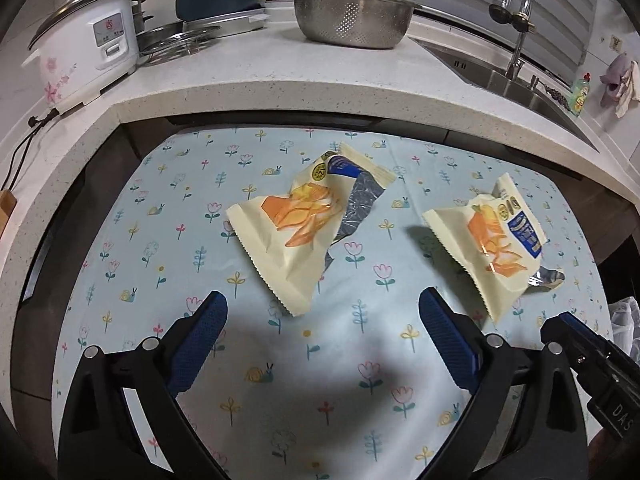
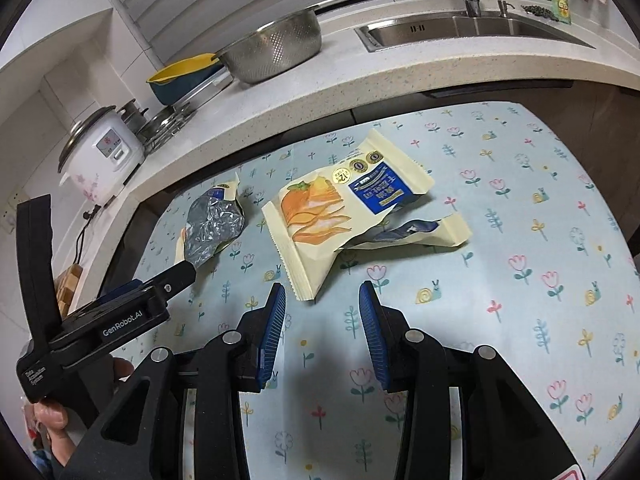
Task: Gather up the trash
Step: 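Grasp the foil-lined snack wrapper with the left gripper while the right gripper grasps the other wrapper, then carry both snack wrappers to the bin and open both grippers over it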
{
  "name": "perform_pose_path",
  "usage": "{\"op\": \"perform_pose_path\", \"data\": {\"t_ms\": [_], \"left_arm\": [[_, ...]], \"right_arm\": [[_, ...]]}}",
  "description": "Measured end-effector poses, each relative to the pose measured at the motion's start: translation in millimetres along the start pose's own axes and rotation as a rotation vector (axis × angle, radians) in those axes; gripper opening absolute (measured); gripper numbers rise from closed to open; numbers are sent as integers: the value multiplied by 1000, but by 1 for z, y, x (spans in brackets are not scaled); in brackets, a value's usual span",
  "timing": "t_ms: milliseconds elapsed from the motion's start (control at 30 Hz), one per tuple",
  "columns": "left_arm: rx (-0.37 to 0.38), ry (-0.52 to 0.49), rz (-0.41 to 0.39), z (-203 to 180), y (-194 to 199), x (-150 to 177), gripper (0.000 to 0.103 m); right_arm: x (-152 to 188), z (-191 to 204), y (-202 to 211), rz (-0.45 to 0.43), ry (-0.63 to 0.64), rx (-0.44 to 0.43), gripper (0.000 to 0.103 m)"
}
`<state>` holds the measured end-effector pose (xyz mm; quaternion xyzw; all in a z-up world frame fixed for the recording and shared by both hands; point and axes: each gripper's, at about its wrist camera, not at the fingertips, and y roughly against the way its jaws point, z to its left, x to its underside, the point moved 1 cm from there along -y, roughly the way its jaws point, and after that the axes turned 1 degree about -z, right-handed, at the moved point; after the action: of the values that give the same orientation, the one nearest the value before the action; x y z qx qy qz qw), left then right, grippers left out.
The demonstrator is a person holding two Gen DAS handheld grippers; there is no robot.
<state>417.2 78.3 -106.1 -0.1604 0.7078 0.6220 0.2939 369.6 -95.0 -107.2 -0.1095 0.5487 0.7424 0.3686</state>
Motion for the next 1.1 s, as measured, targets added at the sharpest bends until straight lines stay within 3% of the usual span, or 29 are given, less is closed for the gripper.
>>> {"op": "perform_pose_path", "data": {"t_ms": [367, 467, 500, 533, 667, 733, 833, 1100], "left_arm": [[16, 2, -21, 16, -40, -19, 93], [19, 5, -25, 18, -48, -23, 89], [27, 12, -22, 19, -50, -24, 80], [38, 16, -10, 19, -53, -24, 64], [66, 23, 36, 17, -60, -23, 35], [64, 8, 42, 13, -59, -21, 15], [73, 10, 34, 8, -51, -20, 8], [128, 8, -5, -18, -13, -22, 3]], "right_arm": [[-11, 3, -49, 11, -28, -33, 38], [-12, 2, -53, 9, -29, -47, 23], [-12, 2, -54, 10, -30, -51, 13], [-12, 1, -54, 5, -31, -52, 13], [-12, -1, -46, -23, -26, -48, 8], [-13, -1, -41, -34, -18, -44, 7], [-14, -4, -30, -52, -17, -34, 7], [-11, -24, 13, -95, -54, -9, 7]]}}
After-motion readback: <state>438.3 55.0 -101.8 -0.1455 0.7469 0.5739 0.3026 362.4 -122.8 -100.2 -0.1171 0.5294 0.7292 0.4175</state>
